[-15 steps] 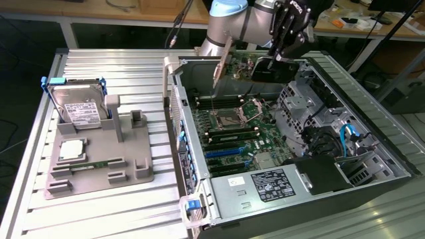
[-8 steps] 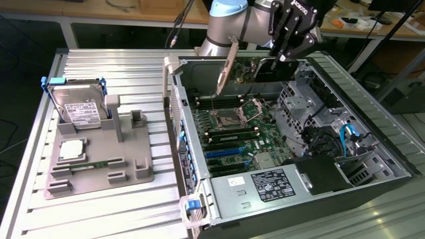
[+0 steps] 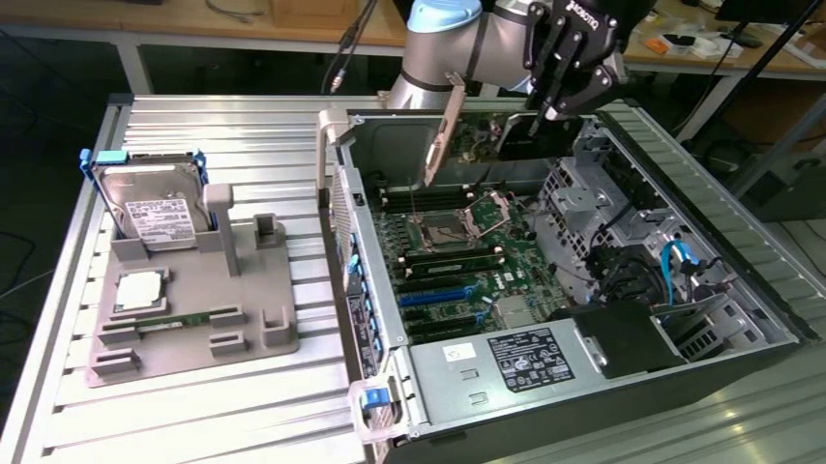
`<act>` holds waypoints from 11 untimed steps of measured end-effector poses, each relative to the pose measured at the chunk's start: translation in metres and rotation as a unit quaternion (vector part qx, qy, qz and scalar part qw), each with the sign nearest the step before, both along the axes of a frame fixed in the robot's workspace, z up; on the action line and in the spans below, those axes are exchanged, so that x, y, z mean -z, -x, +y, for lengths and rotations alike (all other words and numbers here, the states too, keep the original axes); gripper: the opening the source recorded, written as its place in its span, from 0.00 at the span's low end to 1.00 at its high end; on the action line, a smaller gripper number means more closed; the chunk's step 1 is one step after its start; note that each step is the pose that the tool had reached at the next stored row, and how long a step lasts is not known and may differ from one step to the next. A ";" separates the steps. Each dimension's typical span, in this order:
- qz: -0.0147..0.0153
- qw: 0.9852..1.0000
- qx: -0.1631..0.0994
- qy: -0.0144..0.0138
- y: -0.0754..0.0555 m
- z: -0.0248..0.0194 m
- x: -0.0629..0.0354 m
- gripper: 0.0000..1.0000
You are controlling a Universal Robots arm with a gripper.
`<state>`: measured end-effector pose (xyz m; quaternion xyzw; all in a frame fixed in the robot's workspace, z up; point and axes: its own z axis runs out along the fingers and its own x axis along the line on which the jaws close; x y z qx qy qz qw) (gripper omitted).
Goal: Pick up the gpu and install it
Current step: 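Insert the gpu into the slot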
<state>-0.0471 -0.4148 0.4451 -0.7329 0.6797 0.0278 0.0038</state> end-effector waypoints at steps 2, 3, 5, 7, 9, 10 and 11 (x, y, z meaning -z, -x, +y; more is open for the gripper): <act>0.000 1.000 0.000 0.000 0.000 0.0000 0.0040 0.27; 0.000 1.000 0.000 0.000 0.000 0.0000 0.0060 0.27; 0.000 1.000 0.000 0.000 0.000 0.0000 0.0100 0.27; 0.000 1.000 0.000 0.000 0.000 0.0000 0.0157 0.27; 0.000 1.000 0.000 0.000 0.000 0.0000 0.0207 0.27; 0.000 1.000 0.000 0.000 0.000 0.0000 0.0240 0.27; 0.000 1.000 0.000 0.000 0.000 0.0000 0.0263 0.27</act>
